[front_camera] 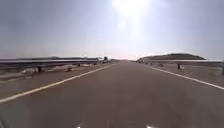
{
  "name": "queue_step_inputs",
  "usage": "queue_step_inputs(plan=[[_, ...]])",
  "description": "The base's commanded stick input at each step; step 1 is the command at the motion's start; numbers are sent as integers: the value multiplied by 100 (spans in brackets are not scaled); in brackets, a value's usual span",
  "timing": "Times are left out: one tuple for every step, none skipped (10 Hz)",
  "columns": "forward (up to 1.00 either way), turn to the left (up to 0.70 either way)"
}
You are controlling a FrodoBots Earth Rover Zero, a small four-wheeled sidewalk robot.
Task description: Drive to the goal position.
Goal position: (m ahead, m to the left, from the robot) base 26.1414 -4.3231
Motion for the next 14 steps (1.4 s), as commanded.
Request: queue_step_inputs(plan=[[70, 0], [70, 0], [70, 0], [70, 0], [70, 0], [70, 0], [70, 0], [70, 0], [70, 0], [70, 0], [70, 0], [70, 0], [70, 0], [70, 0]])
